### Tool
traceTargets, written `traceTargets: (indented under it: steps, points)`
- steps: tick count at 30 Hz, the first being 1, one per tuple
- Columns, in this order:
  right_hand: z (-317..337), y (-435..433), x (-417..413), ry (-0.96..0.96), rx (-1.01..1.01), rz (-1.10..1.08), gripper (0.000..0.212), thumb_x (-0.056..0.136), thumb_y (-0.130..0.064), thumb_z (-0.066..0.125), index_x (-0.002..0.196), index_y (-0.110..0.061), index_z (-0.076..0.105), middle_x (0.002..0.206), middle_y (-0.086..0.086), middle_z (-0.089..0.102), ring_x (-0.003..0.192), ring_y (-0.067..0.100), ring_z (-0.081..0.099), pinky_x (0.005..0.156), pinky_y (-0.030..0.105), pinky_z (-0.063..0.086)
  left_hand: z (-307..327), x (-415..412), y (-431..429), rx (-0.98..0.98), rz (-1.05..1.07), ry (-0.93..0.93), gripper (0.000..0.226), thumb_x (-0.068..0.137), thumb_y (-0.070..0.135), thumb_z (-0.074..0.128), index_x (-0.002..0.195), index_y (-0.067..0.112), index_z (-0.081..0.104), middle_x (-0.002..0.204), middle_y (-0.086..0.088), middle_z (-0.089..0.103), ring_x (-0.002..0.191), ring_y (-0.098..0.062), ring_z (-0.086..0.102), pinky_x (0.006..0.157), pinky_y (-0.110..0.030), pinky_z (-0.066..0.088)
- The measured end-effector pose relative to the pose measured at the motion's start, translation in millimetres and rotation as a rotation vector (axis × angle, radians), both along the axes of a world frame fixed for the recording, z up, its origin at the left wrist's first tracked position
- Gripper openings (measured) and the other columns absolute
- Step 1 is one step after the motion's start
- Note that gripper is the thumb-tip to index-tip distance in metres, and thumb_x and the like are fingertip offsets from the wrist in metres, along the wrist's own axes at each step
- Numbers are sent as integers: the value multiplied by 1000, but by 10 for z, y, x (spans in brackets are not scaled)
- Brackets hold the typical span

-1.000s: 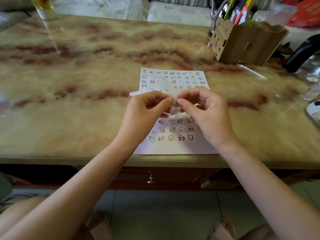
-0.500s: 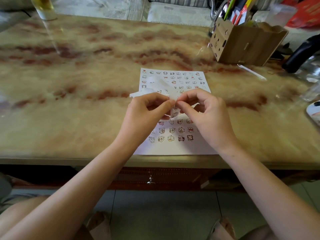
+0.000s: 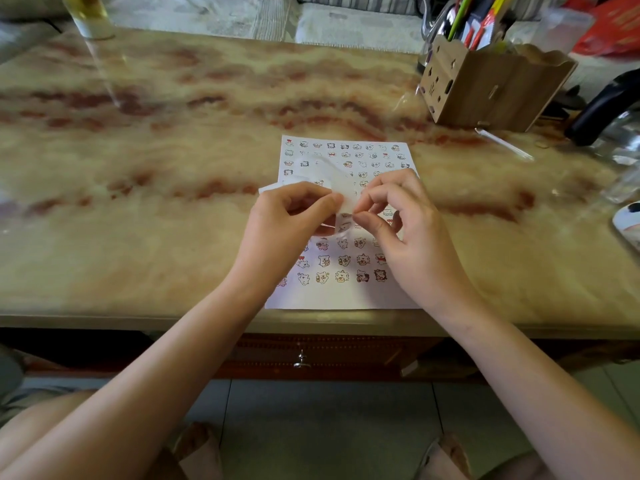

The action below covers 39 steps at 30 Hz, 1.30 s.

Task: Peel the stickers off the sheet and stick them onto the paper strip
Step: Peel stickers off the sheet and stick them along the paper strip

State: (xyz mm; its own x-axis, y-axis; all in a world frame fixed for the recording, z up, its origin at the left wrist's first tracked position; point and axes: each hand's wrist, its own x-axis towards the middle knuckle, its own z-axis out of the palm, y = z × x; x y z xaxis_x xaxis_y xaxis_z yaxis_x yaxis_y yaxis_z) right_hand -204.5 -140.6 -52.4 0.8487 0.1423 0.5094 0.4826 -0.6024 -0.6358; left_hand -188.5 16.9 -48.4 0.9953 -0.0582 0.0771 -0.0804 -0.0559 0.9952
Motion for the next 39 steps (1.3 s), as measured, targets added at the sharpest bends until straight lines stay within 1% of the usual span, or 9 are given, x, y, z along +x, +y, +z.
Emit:
traceTargets:
  steps: [4,8,10,13,15,17,21,27,39]
  points:
    - [89,-29,-57,73,140,42,9,88,-10,64,86,-18,60,93,-8,55,81,8,53,73,13,40,-10,19,23,25,19,-12,13,89,14,65,91,4,72,84,-9,74,78,-20,73,76,-29,58]
    - [211,-198,-59,348,332,67,12,88,-10,66,83,-21,64,75,-10,63,69,6,58,62,15,42,-29,23,14,63,46,-13,12,89,15,66,90,5,73,84,-8,75,79,-23,72,80,-32,59]
    - [259,-325,-56,514,301,41,8,87,-9,66,83,-16,66,70,-6,66,61,3,59,55,17,41,-30,22,12,71,46,-11,12,89,15,65,90,5,73,85,-7,75,79,-22,72,81,-34,59]
    - [271,-485,-70,721,219,-9,3,83,-10,69,81,-9,69,64,3,66,48,4,49,51,21,34,-28,21,16,80,46,-10,12,90,16,65,90,6,73,85,-6,75,79,-20,73,82,-35,58]
    - [256,-537,-85,782,183,-43,5,79,-13,74,77,-9,72,60,6,65,48,8,46,46,17,30,-28,24,17,84,46,-11,13,90,15,65,91,6,73,86,-6,75,79,-19,73,82,-35,58]
    - [241,-548,-98,834,156,-63,5,77,-12,75,77,-8,72,55,0,64,43,3,47,41,12,29,-29,27,16,85,45,-12,12,90,15,65,91,5,73,87,-6,75,79,-19,73,82,-35,58]
    - [209,-545,-118,857,164,-74,4,78,-4,73,75,-5,71,50,-5,63,42,2,47,39,7,30,-32,30,15,92,47,-17,12,90,14,64,90,6,73,86,-6,75,79,-19,72,83,-35,58]
    - [175,-510,-122,845,156,-68,4,77,-7,75,74,-8,74,74,7,74,47,6,46,47,11,39,-28,29,16,103,49,-19,13,90,14,64,91,5,73,87,-7,75,79,-20,72,84,-36,58]
    - [153,-506,-114,831,128,-79,8,76,-7,75,70,-11,74,63,-2,72,45,1,46,47,9,37,-30,22,14,105,47,-18,13,90,15,64,91,5,72,87,-7,75,80,-19,72,84,-35,58]
